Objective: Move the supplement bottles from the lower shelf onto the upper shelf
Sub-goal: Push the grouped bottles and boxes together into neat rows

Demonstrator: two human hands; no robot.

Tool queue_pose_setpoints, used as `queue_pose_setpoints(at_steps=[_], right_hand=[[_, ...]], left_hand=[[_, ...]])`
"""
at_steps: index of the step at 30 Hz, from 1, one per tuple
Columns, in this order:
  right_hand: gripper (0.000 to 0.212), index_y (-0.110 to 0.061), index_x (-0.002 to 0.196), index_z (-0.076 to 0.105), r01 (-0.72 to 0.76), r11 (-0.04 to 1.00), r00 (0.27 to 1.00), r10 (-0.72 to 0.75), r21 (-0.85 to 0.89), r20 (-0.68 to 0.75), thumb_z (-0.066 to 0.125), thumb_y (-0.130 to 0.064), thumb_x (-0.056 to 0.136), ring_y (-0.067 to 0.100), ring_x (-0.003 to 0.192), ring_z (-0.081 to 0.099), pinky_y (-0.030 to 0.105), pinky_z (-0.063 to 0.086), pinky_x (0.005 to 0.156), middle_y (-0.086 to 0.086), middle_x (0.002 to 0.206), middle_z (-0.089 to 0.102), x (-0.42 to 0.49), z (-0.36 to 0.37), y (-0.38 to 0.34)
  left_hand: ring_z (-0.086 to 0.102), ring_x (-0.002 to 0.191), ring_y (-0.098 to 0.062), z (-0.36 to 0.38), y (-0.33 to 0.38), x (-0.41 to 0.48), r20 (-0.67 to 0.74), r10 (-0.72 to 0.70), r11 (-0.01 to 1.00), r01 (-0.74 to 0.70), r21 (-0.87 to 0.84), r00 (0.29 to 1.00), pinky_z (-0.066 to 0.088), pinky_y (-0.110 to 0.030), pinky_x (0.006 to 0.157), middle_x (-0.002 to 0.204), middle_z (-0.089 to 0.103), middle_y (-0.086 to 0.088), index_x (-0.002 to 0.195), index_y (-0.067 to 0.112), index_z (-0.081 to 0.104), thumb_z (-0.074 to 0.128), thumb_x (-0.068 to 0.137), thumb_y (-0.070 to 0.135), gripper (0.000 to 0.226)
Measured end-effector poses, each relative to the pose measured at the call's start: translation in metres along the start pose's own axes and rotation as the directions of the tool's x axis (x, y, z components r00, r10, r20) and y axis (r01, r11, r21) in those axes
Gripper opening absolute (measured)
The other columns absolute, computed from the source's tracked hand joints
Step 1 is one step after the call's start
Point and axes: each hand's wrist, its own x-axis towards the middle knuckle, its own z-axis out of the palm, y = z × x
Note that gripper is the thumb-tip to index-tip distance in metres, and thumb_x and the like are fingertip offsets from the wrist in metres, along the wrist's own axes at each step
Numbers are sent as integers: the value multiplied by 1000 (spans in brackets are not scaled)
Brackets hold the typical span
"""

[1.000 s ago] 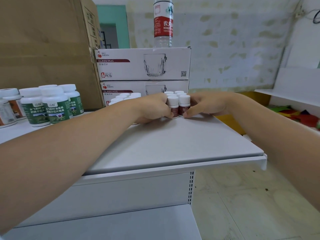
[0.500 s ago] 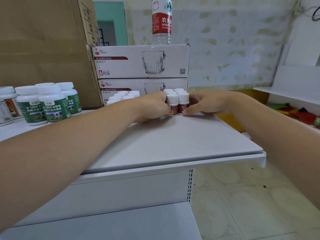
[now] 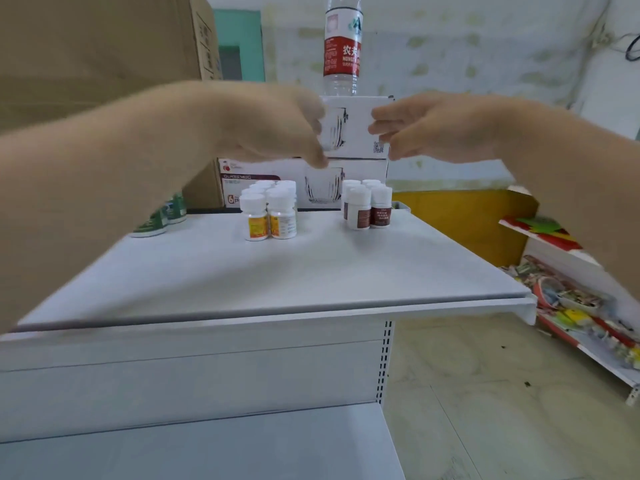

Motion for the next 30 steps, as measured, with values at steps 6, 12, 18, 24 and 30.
queue_pose_setpoints(at_steps=[6, 12, 18, 24, 30], right_hand=[[83, -5, 152, 17, -78, 953, 971, 6, 294, 240, 65, 1, 85, 21, 142, 33, 32, 33, 114, 8, 160, 23, 12, 48, -36], [92, -13, 118, 44, -178, 966, 916, 93, 188, 390, 94, -18, 41, 23, 141, 35, 38, 31, 117, 4, 131, 46, 53, 90, -52], [30, -14, 85, 53, -49, 969, 920, -50, 242, 388, 71, 9, 76, -3, 68, 60, 7, 44, 65, -13, 73, 64, 53, 113, -43], [30, -26, 91, 52, 47, 979, 951, -105, 200, 292, 64, 2, 87, -7, 70, 55, 4, 41, 71, -16, 83, 60, 47, 125, -35], [43, -41, 118, 48, 63, 998, 948, -66, 19, 311, 69, -21, 86, -8, 110, 53, 10, 40, 93, -18, 120, 59, 53, 130, -27]], left_hand=[[25, 144, -11, -33, -65, -26, 260, -81, 966, 140, -219, 962, 21, -26, 111, 162, 18, 1, 155, 16, 13, 93, 44, 36, 138], [60, 121, -18, 8, -111, -10, 364, 17, 950, 99, -297, 931, 38, -33, 109, 125, 67, -5, 122, 2, 59, 85, 67, 7, 61], [59, 116, -6, 29, -130, -1, 414, 178, 930, -15, -367, 893, 43, -23, 101, 123, 66, 8, 124, 25, 57, 74, 79, -2, 55], [55, 122, -2, 36, -138, 1, 416, 141, 947, 1, -322, 898, 39, -21, 106, 128, 63, 17, 133, 30, 54, 75, 84, 19, 55], [54, 123, -4, 37, -143, 3, 418, 159, 947, -19, -319, 894, 40, -20, 103, 130, 62, 15, 133, 34, 53, 76, 83, 25, 56]])
